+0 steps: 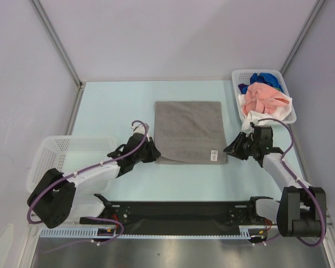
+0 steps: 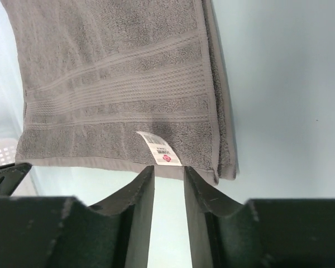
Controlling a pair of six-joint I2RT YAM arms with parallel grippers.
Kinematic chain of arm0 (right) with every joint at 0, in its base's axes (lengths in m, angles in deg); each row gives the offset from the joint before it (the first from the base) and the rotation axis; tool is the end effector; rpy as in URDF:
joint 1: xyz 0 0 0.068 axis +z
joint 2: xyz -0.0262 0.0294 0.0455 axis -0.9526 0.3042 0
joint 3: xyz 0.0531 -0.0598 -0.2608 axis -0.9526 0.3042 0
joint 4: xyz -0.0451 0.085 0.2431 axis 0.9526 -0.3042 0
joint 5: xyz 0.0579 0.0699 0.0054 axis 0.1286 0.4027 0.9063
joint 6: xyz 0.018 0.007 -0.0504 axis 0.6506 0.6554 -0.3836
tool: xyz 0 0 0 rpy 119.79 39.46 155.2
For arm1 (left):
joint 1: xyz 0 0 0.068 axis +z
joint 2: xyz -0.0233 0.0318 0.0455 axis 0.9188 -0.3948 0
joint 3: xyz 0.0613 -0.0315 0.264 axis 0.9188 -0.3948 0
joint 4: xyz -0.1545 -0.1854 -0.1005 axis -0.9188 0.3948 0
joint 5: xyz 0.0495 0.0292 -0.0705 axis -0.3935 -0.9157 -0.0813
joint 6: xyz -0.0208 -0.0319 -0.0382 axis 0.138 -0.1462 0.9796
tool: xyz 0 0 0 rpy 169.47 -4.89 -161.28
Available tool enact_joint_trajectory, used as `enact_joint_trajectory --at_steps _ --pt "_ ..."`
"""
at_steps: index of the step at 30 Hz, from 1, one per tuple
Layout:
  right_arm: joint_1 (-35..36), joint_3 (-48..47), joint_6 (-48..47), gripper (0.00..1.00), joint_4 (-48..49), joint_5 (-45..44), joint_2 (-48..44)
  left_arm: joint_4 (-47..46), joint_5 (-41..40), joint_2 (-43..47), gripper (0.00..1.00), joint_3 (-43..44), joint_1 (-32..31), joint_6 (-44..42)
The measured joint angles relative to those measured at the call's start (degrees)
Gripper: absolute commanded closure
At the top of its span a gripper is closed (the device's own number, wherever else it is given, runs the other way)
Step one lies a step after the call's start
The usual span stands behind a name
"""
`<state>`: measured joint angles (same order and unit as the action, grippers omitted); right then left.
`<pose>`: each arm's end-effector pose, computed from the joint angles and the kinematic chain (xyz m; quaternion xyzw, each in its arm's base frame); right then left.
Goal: Fold and stack the towels
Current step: Fold the towel
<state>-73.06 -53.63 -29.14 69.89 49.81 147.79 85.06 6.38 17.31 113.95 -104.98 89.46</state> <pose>0.2227 0.0121 0.1906 0.1583 0.9047 0.2779 0.2814 0.1980 -0.1527 0.1873 -0.0342 0.9020 -0.2464 0.3529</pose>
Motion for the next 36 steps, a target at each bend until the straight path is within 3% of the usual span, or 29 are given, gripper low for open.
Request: enact_joint_trajectory --at_steps 10,28,34,36 --pt "2.6 2.5 -0.9 0.63 -0.4 -4.9 -0.6 0.0 -0.2 -0.5 0.65 -1.9 -0.3 0.6" --pt "13.1 2.5 -0.8 0.61 -0.5 -21.1 1.5 0.0 -1.5 -1.4 0.63 -2.2 -0.4 1.0" --pt "14.7 2.5 0.0 0.72 -0.5 -23.0 3.7 -0.2 -1.5 -1.5 0.63 -2.4 -0.5 1.0" --pt "15.0 2.5 0.2 0.82 -0.5 -23.3 3.8 -0.4 -1.5 -1.5 0.63 -2.6 -0.5 1.0"
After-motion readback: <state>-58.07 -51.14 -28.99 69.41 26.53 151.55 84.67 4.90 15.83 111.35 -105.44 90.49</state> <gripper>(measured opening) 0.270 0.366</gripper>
